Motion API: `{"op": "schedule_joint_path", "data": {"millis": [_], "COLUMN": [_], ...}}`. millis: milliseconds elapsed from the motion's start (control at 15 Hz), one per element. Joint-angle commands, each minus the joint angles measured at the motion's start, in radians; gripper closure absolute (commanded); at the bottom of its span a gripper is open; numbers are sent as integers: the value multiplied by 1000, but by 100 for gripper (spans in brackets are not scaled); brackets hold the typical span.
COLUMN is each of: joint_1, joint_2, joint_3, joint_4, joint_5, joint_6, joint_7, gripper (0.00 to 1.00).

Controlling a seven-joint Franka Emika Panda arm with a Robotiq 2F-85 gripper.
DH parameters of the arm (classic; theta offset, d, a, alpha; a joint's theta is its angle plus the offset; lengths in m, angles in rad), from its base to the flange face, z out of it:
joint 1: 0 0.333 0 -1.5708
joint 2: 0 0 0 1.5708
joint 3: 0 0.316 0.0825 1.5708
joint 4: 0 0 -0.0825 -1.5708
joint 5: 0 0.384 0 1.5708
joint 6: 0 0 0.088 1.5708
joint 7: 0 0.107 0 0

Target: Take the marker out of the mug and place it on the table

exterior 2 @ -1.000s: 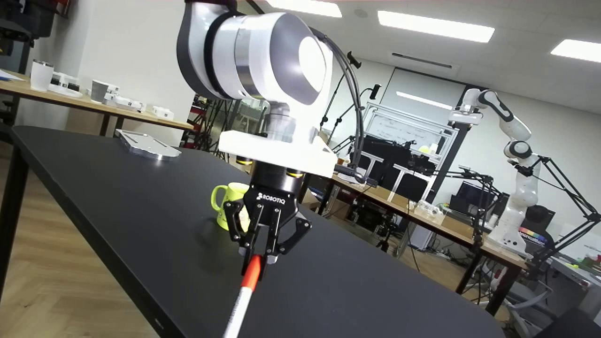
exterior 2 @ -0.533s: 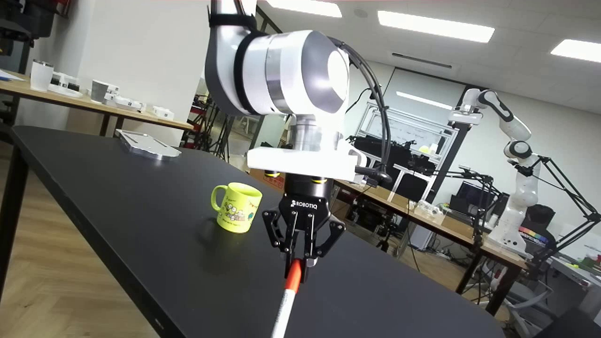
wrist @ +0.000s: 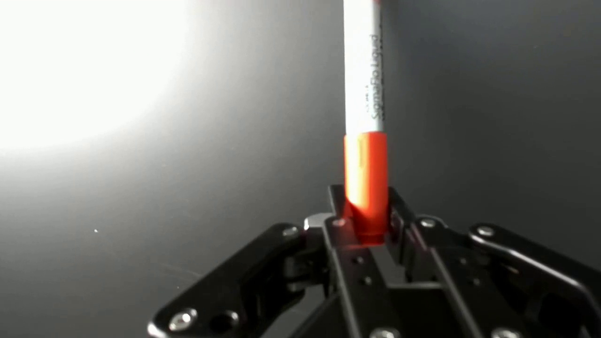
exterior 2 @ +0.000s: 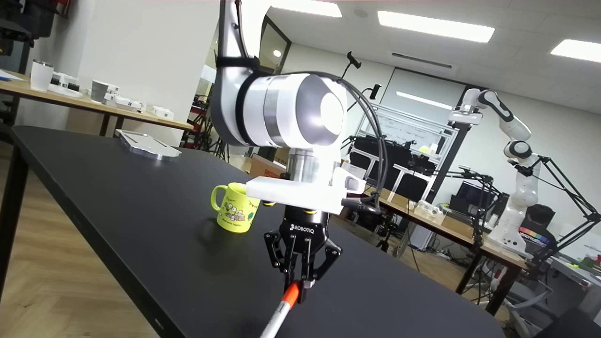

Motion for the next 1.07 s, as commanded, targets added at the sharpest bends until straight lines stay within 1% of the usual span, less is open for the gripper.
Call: {"op": "schedule_joint_path", "data": {"millis": [0, 67, 133, 200, 267, 333, 467, 533, 667, 733, 867, 933, 1000], "joint_1": [4, 2, 4, 10, 12, 12, 15, 12, -8, 3, -2, -3, -3], "joint_2": [66, 67, 68, 59, 47, 31, -20, -53, -113, -27, -73, -86, -92], "joint_3": [8, 12, 12, 7, 8, 9, 12, 19, 48, 27, 42, 44, 45], "joint_4": [55, 60, 63, 60, 56, 49, 26, 9, -23, 37, 15, 5, -1], "joint_5": [39, 46, 49, 48, 52, 53, 51, 50, 49, 41, 38, 38, 37], "joint_6": [7, -1, -2, -3, -4, -3, -13, -28, -53, -26, -45, -46, -46], "joint_7": [33, 24, 21, 20, 17, 13, 1, -11, -54, -19, -32, -36, -39], "gripper": [95, 91, 53, 51, 46, 38, 27, 19, 5, 24, 9, 5, 4]}}
